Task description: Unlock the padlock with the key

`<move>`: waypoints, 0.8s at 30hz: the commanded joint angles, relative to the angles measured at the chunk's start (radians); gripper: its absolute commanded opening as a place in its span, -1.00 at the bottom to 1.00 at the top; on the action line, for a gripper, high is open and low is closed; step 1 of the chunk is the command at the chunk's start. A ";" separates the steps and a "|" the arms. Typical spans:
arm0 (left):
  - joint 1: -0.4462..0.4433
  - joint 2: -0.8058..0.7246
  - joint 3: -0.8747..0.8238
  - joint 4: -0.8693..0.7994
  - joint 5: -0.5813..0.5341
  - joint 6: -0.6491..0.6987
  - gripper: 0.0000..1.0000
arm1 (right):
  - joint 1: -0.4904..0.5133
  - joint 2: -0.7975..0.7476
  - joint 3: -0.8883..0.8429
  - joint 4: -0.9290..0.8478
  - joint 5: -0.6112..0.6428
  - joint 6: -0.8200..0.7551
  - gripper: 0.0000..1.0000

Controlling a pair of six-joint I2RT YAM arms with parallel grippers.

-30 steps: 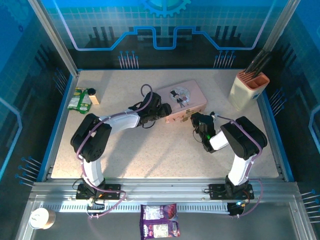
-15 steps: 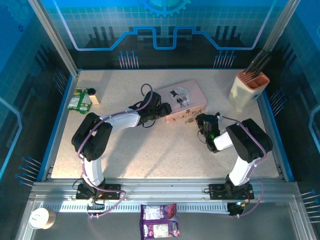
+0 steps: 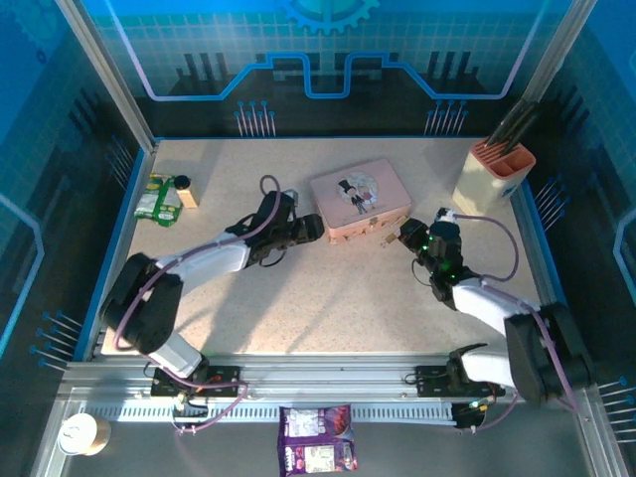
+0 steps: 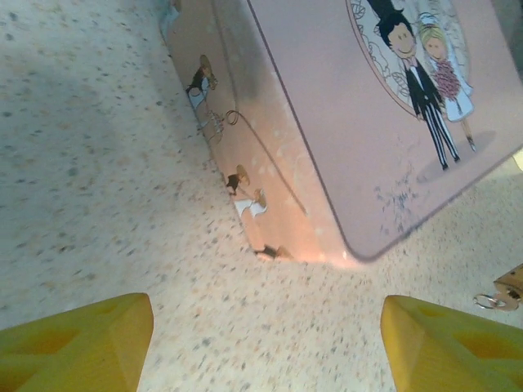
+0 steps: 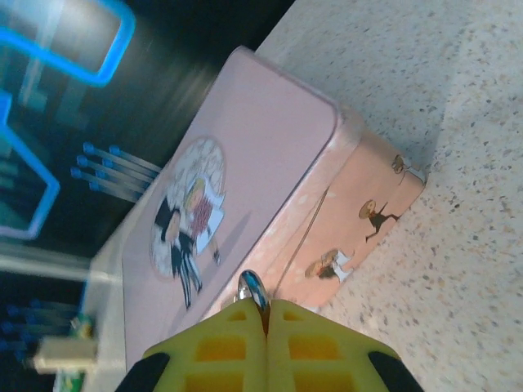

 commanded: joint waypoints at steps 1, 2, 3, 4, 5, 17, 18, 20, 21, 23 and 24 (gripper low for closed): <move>0.013 -0.110 -0.119 0.066 -0.010 0.089 0.50 | -0.027 -0.108 0.033 -0.277 -0.148 -0.203 -1.00; 0.015 -0.159 -0.170 0.090 -0.022 0.104 0.50 | -0.028 -0.141 0.044 -0.337 -0.189 -0.244 -1.00; 0.017 -0.203 -0.218 0.106 -0.037 0.117 0.50 | -0.028 -0.178 0.059 -0.415 -0.215 -0.279 -1.00; 0.019 -0.240 -0.257 0.115 -0.047 0.127 0.51 | -0.024 -0.203 0.070 -0.469 -0.226 -0.306 -1.00; 0.019 -0.282 -0.297 0.122 -0.061 0.139 0.51 | -0.024 -0.240 0.076 -0.542 -0.232 -0.332 -1.00; 0.051 -0.767 -0.595 0.081 -0.145 0.241 0.78 | 0.029 -0.423 0.151 -0.994 -0.234 -0.496 -1.00; 0.052 -0.784 -0.603 0.077 -0.139 0.241 0.78 | 0.036 -0.418 0.148 -1.001 -0.225 -0.491 -1.00; 0.054 -0.812 -0.612 0.062 -0.138 0.235 0.79 | 0.056 -0.396 0.137 -1.011 -0.198 -0.471 -1.00; 0.054 -0.818 -0.614 0.052 -0.142 0.234 0.79 | 0.065 -0.385 0.131 -1.010 -0.186 -0.463 -1.00; 0.054 -0.826 -0.620 0.044 -0.146 0.234 0.81 | 0.084 -0.353 0.118 -0.998 -0.169 -0.446 -1.00; 0.056 -0.832 -0.624 0.044 -0.147 0.232 0.82 | 0.094 -0.339 0.115 -0.991 -0.165 -0.438 -1.00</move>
